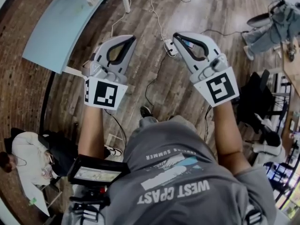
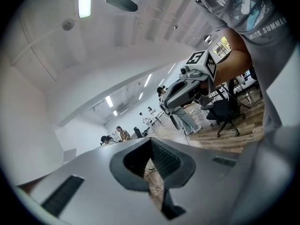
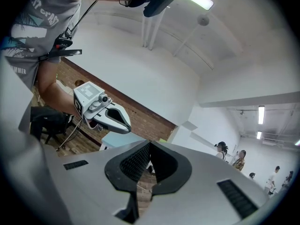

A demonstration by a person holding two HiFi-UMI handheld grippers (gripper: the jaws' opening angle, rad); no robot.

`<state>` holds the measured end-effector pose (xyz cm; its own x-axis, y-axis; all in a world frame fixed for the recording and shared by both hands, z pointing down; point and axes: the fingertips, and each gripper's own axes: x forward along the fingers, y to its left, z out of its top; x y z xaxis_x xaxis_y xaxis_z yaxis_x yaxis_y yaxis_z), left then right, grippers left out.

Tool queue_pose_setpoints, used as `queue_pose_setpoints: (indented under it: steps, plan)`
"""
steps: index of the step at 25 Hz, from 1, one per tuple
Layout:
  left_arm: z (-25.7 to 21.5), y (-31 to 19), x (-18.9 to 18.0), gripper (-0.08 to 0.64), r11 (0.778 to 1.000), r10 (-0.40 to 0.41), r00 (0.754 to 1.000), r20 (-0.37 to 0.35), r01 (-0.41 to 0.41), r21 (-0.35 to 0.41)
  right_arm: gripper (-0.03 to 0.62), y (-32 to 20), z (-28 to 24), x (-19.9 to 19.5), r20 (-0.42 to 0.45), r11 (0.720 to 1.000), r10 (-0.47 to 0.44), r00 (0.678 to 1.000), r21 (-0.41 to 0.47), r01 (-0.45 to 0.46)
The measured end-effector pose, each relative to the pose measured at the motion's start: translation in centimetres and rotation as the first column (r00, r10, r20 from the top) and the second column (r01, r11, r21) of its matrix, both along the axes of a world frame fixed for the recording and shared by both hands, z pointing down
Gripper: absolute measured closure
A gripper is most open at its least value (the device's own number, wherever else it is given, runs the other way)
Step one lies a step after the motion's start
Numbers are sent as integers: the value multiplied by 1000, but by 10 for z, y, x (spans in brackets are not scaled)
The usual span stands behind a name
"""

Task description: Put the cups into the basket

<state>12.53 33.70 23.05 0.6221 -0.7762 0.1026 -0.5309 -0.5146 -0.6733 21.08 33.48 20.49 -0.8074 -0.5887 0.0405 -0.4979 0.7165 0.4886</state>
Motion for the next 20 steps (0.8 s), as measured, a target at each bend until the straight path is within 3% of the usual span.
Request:
queue_pose_setpoints:
  steps: [9,20]
  plan:
    - [-2,-27,-37,560,1000,10,999,-41,-9,16,581,-18,0,-41,-25,1000,2,1000,-5,-2]
    - [5,-77,-28,560,1000,-15,1000,-13,15,-4,581,-73,11,-33,-17,999,-28,999,-17,28]
